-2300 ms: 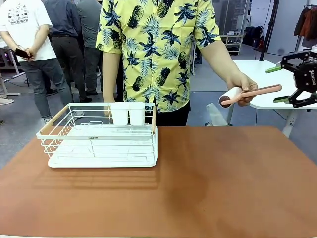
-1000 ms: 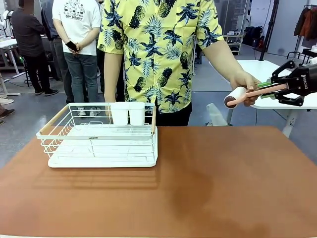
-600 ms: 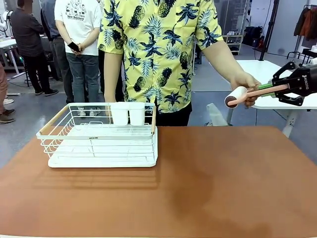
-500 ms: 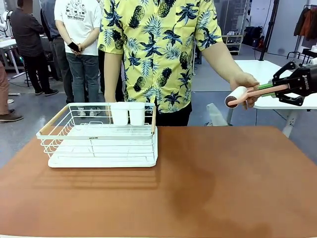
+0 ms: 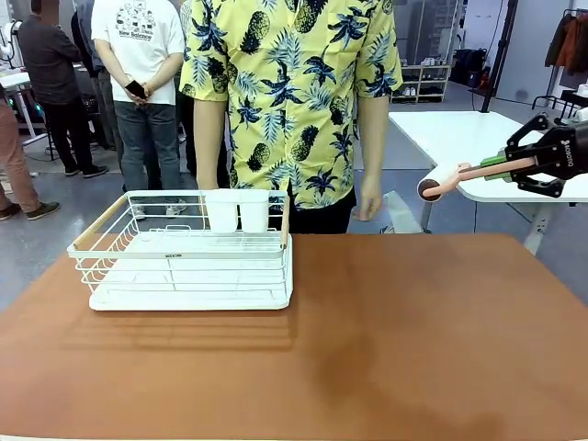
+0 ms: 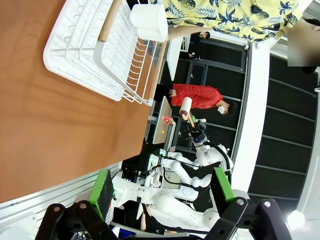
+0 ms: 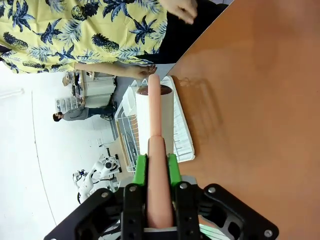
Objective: Clean the table.
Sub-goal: Clean the table with the Lint Roller when the human lifts the Dish drying rack.
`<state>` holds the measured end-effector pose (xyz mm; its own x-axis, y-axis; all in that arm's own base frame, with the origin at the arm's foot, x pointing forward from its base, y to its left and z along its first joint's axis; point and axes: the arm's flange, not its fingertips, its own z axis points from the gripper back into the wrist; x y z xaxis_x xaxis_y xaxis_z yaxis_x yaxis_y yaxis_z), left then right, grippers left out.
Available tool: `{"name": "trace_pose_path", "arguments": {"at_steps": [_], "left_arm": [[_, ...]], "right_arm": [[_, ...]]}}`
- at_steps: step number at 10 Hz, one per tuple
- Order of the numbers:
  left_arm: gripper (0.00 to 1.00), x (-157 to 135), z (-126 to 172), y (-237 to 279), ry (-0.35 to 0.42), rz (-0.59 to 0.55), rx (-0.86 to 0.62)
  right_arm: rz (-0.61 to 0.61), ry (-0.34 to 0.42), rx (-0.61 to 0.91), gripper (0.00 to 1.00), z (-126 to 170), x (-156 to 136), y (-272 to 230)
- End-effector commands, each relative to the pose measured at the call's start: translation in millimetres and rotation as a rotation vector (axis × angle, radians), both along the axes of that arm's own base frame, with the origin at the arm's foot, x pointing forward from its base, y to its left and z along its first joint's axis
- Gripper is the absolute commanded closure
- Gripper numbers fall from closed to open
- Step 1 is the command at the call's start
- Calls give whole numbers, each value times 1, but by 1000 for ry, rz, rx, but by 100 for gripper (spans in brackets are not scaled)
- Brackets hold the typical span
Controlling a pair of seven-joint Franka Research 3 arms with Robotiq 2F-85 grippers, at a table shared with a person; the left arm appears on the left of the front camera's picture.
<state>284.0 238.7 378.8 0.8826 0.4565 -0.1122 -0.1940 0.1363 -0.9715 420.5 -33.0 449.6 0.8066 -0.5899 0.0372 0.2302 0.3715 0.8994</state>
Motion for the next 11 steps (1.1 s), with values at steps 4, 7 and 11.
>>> {"name": "trace_pose_path", "arguments": {"at_steps": [4, 7, 11], "left_arm": [[0, -3, 0, 1, -7, 4, -8], [0, -3, 0, 1, -7, 4, -8], [0, -3, 0, 1, -7, 4, -8]], "right_arm": [[-3, 5, 6, 100, 1, 0, 1], [-3, 5, 6, 100, 1, 0, 1], [-3, 5, 6, 100, 1, 0, 1]]}}
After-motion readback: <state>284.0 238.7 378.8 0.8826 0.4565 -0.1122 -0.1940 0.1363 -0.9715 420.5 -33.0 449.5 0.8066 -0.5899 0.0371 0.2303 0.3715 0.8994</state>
